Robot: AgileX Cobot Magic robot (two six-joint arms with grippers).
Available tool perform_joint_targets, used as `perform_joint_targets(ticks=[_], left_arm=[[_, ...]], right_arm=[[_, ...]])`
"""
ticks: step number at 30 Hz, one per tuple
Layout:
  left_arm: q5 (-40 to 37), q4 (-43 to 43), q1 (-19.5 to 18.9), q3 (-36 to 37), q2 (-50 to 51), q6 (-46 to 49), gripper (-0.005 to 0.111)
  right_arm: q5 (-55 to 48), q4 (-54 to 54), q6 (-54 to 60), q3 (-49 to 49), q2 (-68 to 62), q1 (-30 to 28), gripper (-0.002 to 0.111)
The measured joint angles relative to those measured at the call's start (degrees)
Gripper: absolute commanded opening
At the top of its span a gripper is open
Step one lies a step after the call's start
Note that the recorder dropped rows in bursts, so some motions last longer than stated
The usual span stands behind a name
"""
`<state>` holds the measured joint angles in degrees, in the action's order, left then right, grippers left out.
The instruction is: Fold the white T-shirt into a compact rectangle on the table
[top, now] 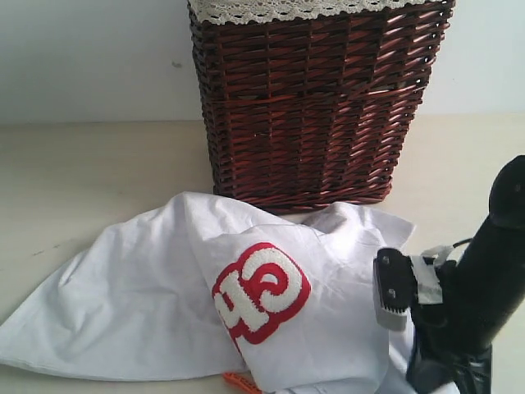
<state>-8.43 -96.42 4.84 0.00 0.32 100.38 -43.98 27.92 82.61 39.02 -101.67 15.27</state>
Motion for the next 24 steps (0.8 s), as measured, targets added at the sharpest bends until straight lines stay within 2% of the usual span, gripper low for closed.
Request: perform_joint_targets(ticks=[3,5,11,15,17,18,19,21,24], left_arm=[[0.0,0.0,0.0,0.0,0.0,0.0,0.0],[0.0,0.0,0.0,0.0,0.0,0.0,0.0],[0.0,0.0,0.0,0.0,0.0,0.0,0.0],[0.0,0.0,0.0,0.0,0.0,0.0,0.0],[0.0,0.0,0.0,0.0,0.0,0.0,0.0],[0.0,0.0,0.0,0.0,0.0,0.0,0.0],[0.0,0.0,0.0,0.0,0.0,0.0,0.0],[0.0,0.0,0.0,0.0,0.0,0.0,0.0],[0.0,0.0,0.0,0.0,0.0,0.0,0.0]], right_arm=[[-10.11,-1.38,3.57,-0.78,-0.52,0.0,0.0],[-13.2,-2.12,4.43,-0.91,0.1,0.0,0.0],[-8.84,-2.47,3.54,-0.71,5.75,0.0,0.0],[-5.25,-1.83,2.0,1.24,17.94,0.0,0.0],[4.22,3.9,5.55,2.28,22.64,0.0,0.0],[12.47,11.68,10.66,3.63,22.4,0.0,0.0],[15.47,18.42,15.52,4.92,21.2,0.0,0.0],[17.81,32.55,24.9,9.04,15.89,0.0,0.0],[14.45,50.83,33.74,15.43,5.44,0.0,0.0]])
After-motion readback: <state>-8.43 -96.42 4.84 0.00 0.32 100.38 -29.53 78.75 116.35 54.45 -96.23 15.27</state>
